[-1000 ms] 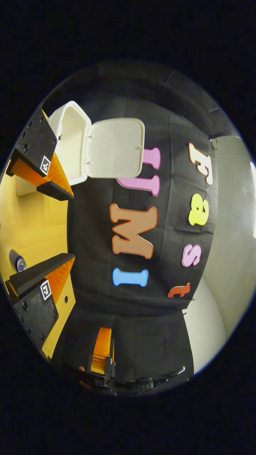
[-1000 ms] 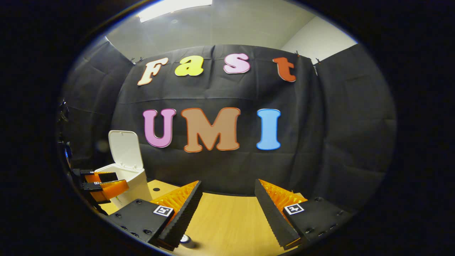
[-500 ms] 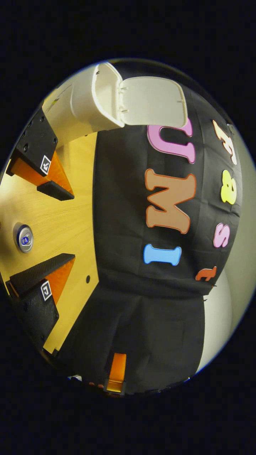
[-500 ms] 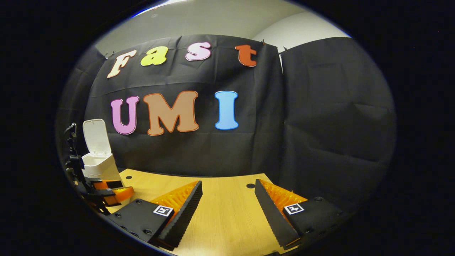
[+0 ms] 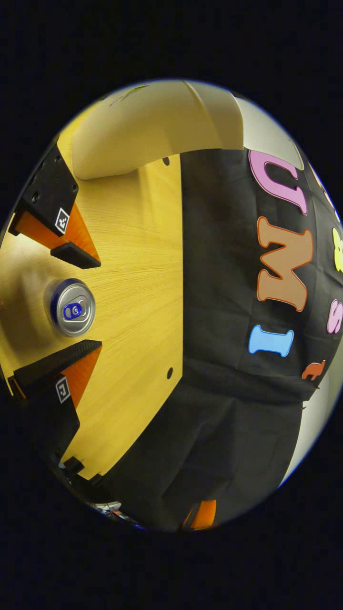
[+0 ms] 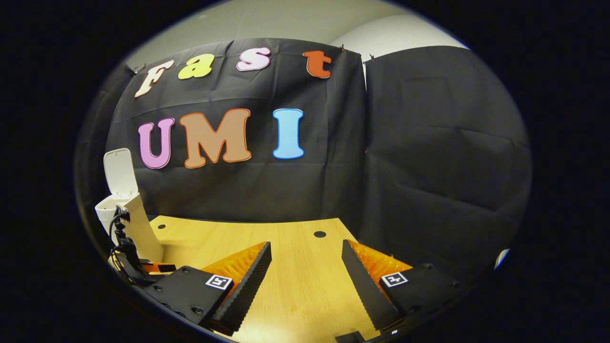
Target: Press the lid of the desktop garbage bin to open it, pick up the crumpled paper on the desktop and throw it into the bin, then pick up the pop can on the desktop and drop it into the bin, and finally close the garbage bin lid.
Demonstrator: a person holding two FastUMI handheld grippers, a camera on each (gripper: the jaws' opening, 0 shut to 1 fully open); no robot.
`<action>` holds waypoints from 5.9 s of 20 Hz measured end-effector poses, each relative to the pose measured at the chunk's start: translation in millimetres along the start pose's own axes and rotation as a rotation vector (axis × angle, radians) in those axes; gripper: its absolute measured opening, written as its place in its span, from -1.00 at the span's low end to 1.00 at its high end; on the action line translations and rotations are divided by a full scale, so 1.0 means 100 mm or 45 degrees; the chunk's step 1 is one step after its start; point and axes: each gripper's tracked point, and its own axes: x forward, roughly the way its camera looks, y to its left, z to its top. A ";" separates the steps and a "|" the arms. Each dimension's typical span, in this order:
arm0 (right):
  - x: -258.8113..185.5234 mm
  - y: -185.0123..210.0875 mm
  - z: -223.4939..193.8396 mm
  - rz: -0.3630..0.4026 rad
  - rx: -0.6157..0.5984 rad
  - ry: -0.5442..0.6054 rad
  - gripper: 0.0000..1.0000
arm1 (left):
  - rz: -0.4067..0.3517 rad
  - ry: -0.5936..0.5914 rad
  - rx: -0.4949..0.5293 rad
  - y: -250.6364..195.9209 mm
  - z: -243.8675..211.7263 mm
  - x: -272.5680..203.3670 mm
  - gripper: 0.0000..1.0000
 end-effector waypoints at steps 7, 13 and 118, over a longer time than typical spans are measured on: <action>-0.03 -0.14 -0.11 -0.033 -0.018 0.043 0.95 | 0.034 0.149 0.011 0.05 -0.47 0.12 0.84; -0.05 -0.15 -0.19 -0.034 -0.052 0.073 0.95 | 0.043 0.123 0.056 0.05 -0.48 0.29 0.72; 0.42 1.22 -0.81 0.398 -0.037 0.249 0.95 | 0.721 -0.301 -0.070 2.76 1.91 -1.65 0.84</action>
